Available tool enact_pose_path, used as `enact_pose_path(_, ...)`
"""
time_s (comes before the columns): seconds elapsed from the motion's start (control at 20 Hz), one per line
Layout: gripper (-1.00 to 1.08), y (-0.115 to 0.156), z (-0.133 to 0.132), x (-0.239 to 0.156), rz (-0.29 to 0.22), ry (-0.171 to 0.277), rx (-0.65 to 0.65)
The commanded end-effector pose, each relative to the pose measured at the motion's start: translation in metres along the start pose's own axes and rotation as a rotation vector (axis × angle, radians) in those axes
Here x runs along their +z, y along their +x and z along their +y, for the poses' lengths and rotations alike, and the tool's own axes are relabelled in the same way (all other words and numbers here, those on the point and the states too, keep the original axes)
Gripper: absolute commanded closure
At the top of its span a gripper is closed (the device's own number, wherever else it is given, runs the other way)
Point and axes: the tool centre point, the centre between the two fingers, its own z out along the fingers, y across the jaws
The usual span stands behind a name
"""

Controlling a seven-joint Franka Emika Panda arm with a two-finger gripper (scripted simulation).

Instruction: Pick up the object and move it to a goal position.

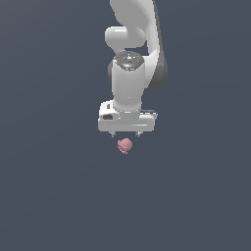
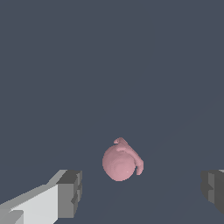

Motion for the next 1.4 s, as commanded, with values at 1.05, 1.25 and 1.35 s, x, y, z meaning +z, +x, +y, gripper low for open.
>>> enact_pose_path(1.05, -0.92, 0.008, 0.002, -0.003, 0.031, 0.011, -0.069)
enact_pose_path(1.25, -0.92, 0.004, 0.002, 0.006, 0.023, 0.01, -0.125)
enact_pose_path(1.35, -0.92, 0.001, 0.002, 0.011, 0.019, 0.01, -0.161)
